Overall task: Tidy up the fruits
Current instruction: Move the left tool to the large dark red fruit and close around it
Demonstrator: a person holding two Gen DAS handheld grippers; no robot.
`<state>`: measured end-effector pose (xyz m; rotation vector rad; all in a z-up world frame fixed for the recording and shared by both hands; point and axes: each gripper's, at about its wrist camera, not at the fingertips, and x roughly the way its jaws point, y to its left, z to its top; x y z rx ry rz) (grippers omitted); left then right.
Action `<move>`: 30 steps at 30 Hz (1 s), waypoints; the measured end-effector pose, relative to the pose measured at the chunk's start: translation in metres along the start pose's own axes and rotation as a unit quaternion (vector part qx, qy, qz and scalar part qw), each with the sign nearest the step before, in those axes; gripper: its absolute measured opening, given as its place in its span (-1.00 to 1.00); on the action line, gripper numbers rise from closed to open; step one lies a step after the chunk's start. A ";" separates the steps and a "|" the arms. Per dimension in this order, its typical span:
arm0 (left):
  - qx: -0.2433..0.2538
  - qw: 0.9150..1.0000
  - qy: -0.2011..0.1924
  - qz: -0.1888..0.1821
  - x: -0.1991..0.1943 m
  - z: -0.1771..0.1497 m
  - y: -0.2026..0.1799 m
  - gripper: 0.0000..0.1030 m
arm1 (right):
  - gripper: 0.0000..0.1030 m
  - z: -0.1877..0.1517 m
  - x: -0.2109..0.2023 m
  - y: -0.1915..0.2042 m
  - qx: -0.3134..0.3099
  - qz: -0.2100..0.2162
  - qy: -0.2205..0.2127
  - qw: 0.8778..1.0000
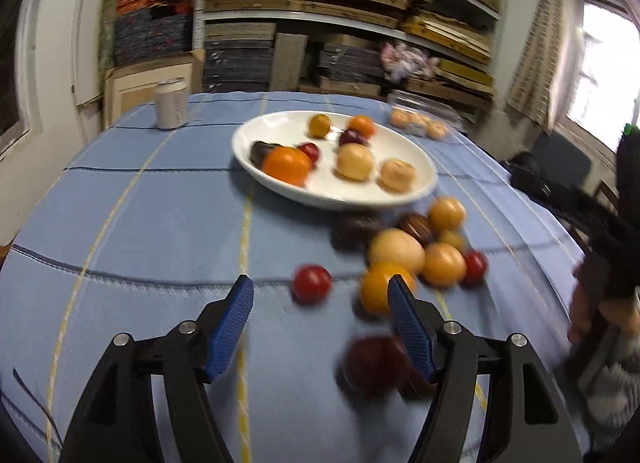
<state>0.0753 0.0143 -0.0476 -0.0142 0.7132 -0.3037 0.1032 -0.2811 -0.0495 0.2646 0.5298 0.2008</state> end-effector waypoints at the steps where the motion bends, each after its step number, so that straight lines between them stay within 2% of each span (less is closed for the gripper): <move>1: 0.007 1.000 0.003 -0.006 -0.002 -0.004 -0.004 0.43 | 0.66 -0.002 -0.001 -0.002 0.005 0.001 0.003 1.000; 5: 0.003 1.000 0.001 -0.013 -0.008 -0.008 -0.005 0.56 | 0.67 -0.006 -0.006 -0.004 0.011 0.003 0.005 1.000; 11: -0.011 0.999 0.038 -0.022 0.003 -0.011 0.000 0.57 | 0.68 -0.009 -0.007 -0.003 0.011 0.002 0.012 1.000; 19: -0.010 0.998 0.066 -0.021 0.014 -0.014 0.000 0.61 | 0.70 -0.010 -0.005 -0.001 0.009 0.003 0.017 1.000; 22: -0.011 0.997 0.070 -0.010 0.014 -0.014 0.001 0.73 | 0.71 -0.010 -0.005 -0.001 0.010 0.003 0.018 1.000; 26: 0.003 0.998 0.060 0.011 0.005 -0.014 0.001 0.76 | 0.71 -0.010 -0.006 -0.001 0.011 0.005 0.016 1.000; 30: -0.018 0.997 0.023 0.074 -0.009 -0.012 0.020 0.73 | 0.71 -0.010 -0.005 0.001 0.012 0.006 0.014 1.000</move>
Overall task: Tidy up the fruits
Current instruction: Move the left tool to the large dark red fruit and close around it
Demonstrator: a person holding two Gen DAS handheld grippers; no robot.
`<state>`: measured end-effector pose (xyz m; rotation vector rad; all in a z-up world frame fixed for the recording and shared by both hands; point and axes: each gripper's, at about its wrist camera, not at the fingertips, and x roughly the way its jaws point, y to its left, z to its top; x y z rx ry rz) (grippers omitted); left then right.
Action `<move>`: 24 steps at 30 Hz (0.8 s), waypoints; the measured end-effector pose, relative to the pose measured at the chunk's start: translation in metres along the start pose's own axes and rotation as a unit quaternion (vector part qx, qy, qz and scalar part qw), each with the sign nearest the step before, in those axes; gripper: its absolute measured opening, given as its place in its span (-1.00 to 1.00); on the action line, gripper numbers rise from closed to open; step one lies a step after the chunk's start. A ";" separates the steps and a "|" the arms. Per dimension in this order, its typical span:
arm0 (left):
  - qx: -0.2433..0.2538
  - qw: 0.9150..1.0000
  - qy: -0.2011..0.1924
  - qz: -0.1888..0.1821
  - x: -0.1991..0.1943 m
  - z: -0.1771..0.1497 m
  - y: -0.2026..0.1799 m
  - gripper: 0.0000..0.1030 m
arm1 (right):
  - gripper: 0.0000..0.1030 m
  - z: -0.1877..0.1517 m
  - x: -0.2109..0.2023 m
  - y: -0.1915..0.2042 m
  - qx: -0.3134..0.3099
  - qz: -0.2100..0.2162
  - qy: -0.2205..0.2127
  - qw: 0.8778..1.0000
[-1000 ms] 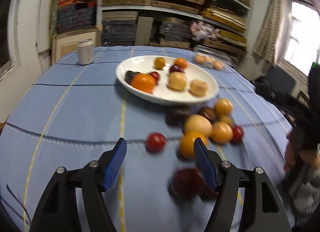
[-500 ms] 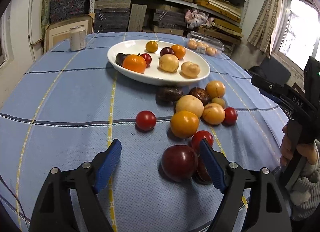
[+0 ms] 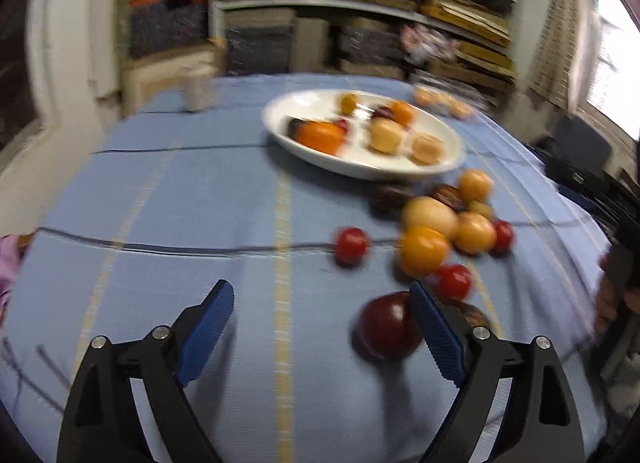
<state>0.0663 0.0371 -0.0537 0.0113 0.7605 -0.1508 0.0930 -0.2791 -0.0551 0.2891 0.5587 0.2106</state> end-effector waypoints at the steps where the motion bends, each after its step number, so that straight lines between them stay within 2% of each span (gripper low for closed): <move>1: -0.013 1.000 -0.001 0.001 0.000 0.000 0.006 0.73 | 0.71 0.000 0.000 0.000 -0.001 0.000 0.000 1.000; 4: -0.038 0.999 -0.008 -0.030 -0.006 0.000 0.016 0.73 | 0.71 0.000 0.000 0.002 -0.003 0.002 0.000 1.000; 7: -0.028 0.998 -0.019 -0.044 -0.016 -0.002 0.010 0.73 | 0.71 0.000 0.000 0.003 -0.003 0.001 0.001 1.000; 8: -0.022 0.999 -0.013 -0.047 -0.016 -0.004 0.007 0.73 | 0.71 0.000 0.000 0.002 -0.003 0.002 0.000 1.000; 11: 0.001 0.998 0.040 -0.050 -0.002 -0.008 -0.002 0.73 | 0.71 -0.001 0.000 0.003 -0.004 0.002 0.000 1.000; 15: 0.004 0.997 0.064 -0.045 0.004 -0.017 0.000 0.72 | 0.71 0.000 0.000 0.002 -0.002 0.002 0.001 1.000; 18: -0.005 0.996 0.069 -0.062 0.004 -0.024 0.005 0.37 | 0.71 0.000 0.000 0.003 -0.004 0.003 0.000 1.000; 24: -0.034 0.995 0.074 -0.056 0.008 -0.019 0.014 0.35 | 0.71 -0.003 0.001 0.007 -0.012 0.007 0.002 1.000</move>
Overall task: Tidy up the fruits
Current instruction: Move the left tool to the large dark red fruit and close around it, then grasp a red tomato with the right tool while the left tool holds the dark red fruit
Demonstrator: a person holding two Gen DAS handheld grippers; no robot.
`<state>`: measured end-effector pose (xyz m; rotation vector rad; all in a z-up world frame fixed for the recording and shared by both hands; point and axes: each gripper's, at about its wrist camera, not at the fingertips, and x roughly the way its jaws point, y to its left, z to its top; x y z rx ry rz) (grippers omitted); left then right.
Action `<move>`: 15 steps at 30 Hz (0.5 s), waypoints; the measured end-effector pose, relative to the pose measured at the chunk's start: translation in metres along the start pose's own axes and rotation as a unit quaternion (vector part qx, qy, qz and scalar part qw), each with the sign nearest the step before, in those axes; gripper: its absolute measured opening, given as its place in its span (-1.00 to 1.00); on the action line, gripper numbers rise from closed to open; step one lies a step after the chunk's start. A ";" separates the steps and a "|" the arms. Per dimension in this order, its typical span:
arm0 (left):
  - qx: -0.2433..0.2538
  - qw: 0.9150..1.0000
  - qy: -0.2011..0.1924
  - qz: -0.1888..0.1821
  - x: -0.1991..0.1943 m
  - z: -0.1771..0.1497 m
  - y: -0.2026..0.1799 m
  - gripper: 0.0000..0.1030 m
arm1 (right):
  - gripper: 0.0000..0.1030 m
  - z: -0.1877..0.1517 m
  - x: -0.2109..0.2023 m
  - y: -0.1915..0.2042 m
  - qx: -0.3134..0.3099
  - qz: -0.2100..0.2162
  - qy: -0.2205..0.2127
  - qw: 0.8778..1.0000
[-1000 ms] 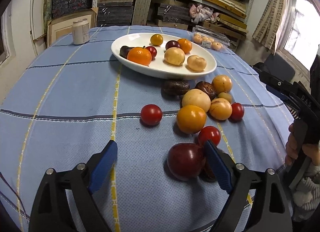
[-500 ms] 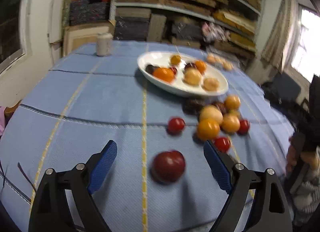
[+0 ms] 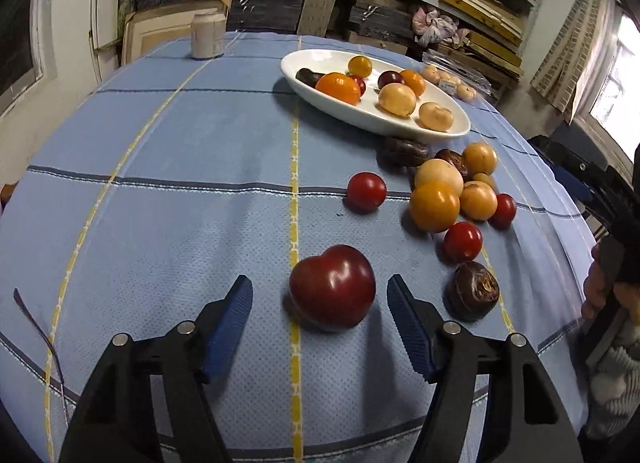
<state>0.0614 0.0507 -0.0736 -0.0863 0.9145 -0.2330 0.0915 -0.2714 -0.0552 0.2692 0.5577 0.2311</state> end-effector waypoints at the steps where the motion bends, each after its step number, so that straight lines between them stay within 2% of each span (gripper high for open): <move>1: 0.001 1.000 0.000 0.000 0.000 0.000 0.000 0.35 | 0.71 0.000 0.000 0.000 0.000 0.001 0.000 1.000; 4: 0.004 1.000 0.000 -0.005 0.000 0.001 -0.002 0.35 | 0.71 -0.001 -0.001 0.002 -0.004 0.003 0.001 1.000; 6: 0.002 1.000 0.004 -0.012 0.002 0.003 -0.003 0.25 | 0.71 -0.001 0.000 0.003 -0.007 0.006 0.004 1.000; 7: -0.001 1.000 0.004 -0.016 0.002 0.004 -0.003 0.18 | 0.71 -0.002 0.000 0.004 -0.010 0.007 0.006 1.000; 9: -0.005 1.000 0.004 -0.023 0.004 0.007 -0.003 -0.18 | 0.71 -0.003 0.001 0.006 -0.016 0.007 0.010 1.000; 10: -0.009 1.000 0.008 -0.026 0.007 0.008 -0.002 -0.23 | 0.71 -0.003 0.002 0.007 -0.018 0.007 0.012 1.000; 15: -0.032 0.998 0.003 -0.052 0.006 0.008 0.006 -0.22 | 0.71 -0.004 0.003 0.008 -0.022 0.009 0.025 0.999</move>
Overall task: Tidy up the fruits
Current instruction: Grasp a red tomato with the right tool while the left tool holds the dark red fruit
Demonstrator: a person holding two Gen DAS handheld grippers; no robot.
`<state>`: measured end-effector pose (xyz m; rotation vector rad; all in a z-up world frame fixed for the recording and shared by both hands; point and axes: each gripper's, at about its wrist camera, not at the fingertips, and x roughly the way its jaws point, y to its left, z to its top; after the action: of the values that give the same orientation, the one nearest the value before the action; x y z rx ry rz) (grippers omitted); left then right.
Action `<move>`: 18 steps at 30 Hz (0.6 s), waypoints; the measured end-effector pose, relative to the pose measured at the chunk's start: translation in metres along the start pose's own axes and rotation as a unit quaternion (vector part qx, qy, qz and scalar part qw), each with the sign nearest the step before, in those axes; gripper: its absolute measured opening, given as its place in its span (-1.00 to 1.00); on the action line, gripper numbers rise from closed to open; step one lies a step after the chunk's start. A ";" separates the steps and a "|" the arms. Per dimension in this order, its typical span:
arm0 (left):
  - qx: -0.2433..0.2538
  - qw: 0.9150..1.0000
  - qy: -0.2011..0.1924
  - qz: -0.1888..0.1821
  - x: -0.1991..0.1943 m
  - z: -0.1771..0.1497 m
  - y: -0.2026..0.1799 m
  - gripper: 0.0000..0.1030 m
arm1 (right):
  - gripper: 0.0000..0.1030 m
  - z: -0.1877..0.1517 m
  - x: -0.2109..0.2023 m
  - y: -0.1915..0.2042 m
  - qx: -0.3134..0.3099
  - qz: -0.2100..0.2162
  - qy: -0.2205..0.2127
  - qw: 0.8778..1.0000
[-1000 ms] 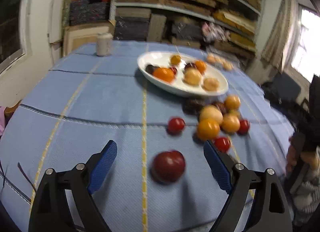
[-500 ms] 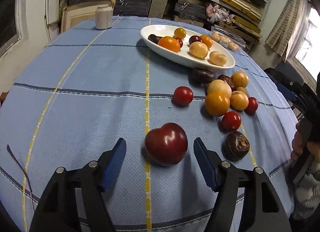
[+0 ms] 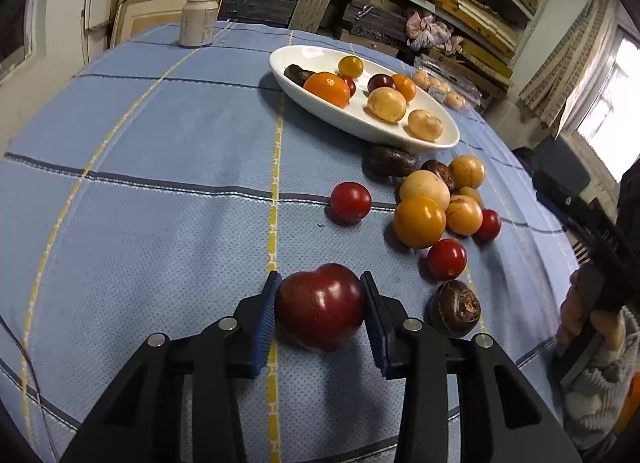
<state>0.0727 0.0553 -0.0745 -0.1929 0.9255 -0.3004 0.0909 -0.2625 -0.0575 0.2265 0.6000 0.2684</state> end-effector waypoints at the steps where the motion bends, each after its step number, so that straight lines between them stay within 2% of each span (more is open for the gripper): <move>1: -0.006 1.000 -0.001 -0.007 -0.001 0.000 0.002 -0.22 | 0.71 -0.001 0.000 0.001 -0.003 0.002 0.007 1.000; 5: -0.038 0.999 -0.013 -0.030 -0.005 0.000 0.014 -0.22 | 0.54 -0.013 0.001 0.011 -0.033 0.007 0.041 0.999; 7: -0.045 0.998 -0.021 -0.038 -0.008 0.000 0.016 -0.22 | 0.31 -0.019 0.004 0.018 -0.052 0.009 0.057 0.997; 9: -0.044 0.998 -0.026 -0.041 -0.009 0.001 0.016 -0.22 | 0.19 -0.022 0.009 0.025 -0.071 0.005 0.070 0.995; 14: -0.040 0.998 -0.028 -0.047 -0.010 0.001 0.014 -0.22 | 0.06 -0.025 0.018 0.026 -0.068 0.002 0.092 0.993; 18: -0.038 0.998 -0.026 -0.049 -0.010 0.001 0.015 -0.22 | -0.21 -0.027 0.028 0.029 -0.073 0.010 0.115 0.991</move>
<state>0.0707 0.0723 -0.0708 -0.3168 0.8773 -0.3497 0.0920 -0.2226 -0.0855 0.0597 0.8032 0.3599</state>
